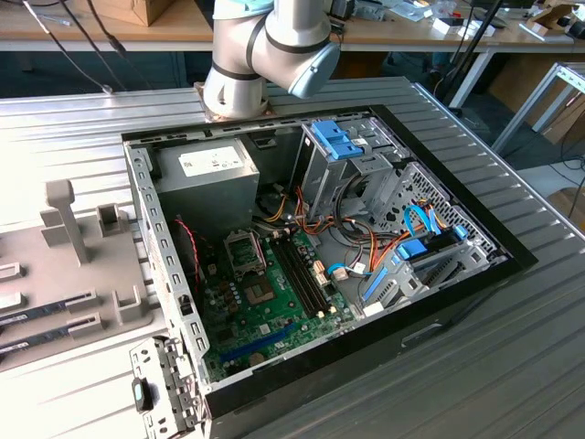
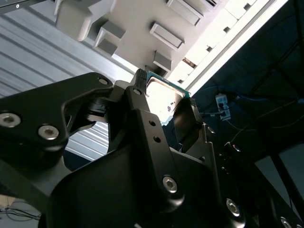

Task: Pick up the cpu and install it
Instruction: 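Pick up the cpu and move it towards the insertion slot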

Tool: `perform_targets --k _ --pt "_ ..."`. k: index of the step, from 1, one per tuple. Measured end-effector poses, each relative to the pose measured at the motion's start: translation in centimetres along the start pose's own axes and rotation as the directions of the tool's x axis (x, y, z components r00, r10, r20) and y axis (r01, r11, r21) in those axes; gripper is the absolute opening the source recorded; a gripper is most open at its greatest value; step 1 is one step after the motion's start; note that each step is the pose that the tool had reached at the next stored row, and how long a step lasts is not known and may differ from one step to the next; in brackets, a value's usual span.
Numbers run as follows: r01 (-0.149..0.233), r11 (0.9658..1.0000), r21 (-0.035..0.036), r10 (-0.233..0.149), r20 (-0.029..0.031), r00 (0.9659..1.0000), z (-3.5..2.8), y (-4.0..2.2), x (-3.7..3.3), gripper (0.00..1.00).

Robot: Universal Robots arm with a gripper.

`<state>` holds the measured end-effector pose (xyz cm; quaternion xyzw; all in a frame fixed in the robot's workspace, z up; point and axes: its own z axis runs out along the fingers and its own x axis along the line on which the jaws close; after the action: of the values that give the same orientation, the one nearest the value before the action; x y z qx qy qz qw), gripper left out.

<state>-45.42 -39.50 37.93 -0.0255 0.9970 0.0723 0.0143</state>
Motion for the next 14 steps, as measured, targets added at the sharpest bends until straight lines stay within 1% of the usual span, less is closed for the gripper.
perform_targets --k 3,14 --pt "0.0 1.0 -0.0006 0.0 0.0 1.0 -0.37 0.05 -0.01 0.47" --pt "0.0 1.0 -0.002 0.0 0.0001 1.0 -1.27 0.19 -0.05 0.47"
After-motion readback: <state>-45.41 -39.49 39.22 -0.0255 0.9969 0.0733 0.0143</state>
